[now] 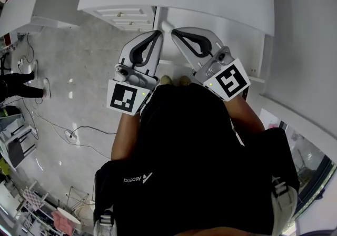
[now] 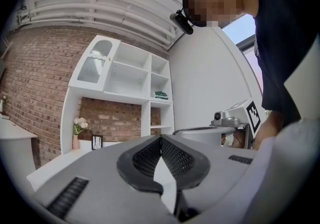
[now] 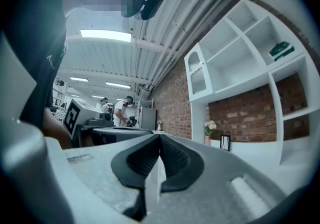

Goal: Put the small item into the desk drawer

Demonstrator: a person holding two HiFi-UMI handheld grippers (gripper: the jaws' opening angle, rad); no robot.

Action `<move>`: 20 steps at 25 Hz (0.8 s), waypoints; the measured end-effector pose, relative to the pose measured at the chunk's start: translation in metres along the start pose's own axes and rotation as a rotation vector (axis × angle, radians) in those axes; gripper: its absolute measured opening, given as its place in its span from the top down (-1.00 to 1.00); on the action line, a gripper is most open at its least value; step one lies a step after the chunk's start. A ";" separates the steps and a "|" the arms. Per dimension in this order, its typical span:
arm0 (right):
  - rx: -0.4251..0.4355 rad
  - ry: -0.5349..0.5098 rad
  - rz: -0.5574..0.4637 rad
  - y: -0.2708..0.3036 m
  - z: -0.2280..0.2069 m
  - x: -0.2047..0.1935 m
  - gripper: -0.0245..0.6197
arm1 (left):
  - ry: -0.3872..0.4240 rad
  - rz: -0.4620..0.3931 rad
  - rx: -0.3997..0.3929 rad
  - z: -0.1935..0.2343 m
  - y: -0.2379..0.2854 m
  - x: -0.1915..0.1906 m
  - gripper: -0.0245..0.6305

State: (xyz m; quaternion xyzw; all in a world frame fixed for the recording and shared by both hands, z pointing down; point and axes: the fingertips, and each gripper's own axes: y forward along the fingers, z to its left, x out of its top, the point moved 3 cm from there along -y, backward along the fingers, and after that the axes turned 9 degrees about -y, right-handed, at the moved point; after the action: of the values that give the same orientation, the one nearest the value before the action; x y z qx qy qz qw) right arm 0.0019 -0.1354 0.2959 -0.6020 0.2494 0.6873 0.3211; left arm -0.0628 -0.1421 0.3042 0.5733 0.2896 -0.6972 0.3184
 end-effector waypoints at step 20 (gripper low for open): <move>0.016 -0.036 -0.072 -0.032 0.015 0.018 0.92 | 0.031 0.011 -0.013 -0.031 -0.012 0.006 0.93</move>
State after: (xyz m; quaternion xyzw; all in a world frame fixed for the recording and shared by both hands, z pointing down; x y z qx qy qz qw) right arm 0.0141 -0.1001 0.2816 -0.5953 0.2272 0.6840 0.3552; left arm -0.0537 -0.1117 0.2934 0.5837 0.2956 -0.6845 0.3214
